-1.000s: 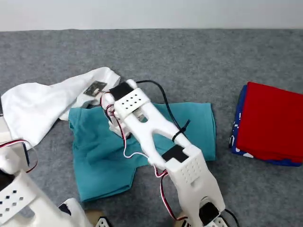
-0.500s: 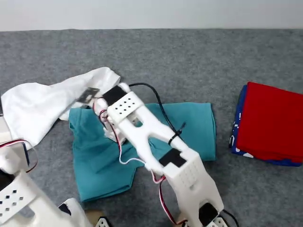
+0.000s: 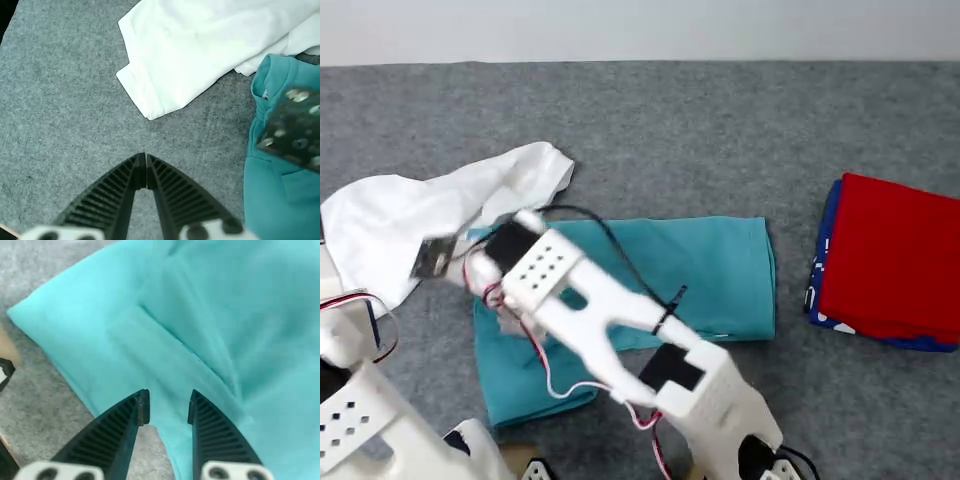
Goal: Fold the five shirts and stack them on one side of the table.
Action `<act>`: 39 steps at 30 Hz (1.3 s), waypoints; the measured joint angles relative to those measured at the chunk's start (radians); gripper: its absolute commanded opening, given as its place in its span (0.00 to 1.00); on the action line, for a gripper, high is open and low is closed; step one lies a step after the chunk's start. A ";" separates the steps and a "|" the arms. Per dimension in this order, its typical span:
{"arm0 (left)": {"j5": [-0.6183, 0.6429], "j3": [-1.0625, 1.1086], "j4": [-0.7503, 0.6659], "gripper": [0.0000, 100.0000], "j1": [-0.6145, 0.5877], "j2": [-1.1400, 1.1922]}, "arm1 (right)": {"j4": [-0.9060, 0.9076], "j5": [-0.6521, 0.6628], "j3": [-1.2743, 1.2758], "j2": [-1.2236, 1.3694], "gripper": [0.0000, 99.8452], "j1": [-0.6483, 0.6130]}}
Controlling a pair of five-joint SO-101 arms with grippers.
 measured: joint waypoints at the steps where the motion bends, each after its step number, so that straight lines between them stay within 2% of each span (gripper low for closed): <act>1: 0.000 0.000 0.000 0.00 0.000 0.000 | 0.000 0.000 0.000 0.015 0.14 -0.012; 10: 0.000 0.000 0.000 0.00 0.000 0.000 | -0.098 0.000 0.000 0.121 0.14 -0.069; 16: 0.000 0.000 0.000 0.00 0.000 0.000 | -0.126 0.000 0.000 0.150 0.01 -0.069; 25: 0.000 0.000 0.000 0.00 0.000 0.000 | -0.149 0.000 -0.003 0.181 0.01 -0.069; 36: 0.000 0.000 0.000 0.00 0.000 0.000 | -0.040 0.002 -0.288 0.181 0.01 -0.049; 39: 0.000 0.000 0.000 0.00 0.000 0.000 | -0.020 0.002 -0.301 0.181 0.08 -0.031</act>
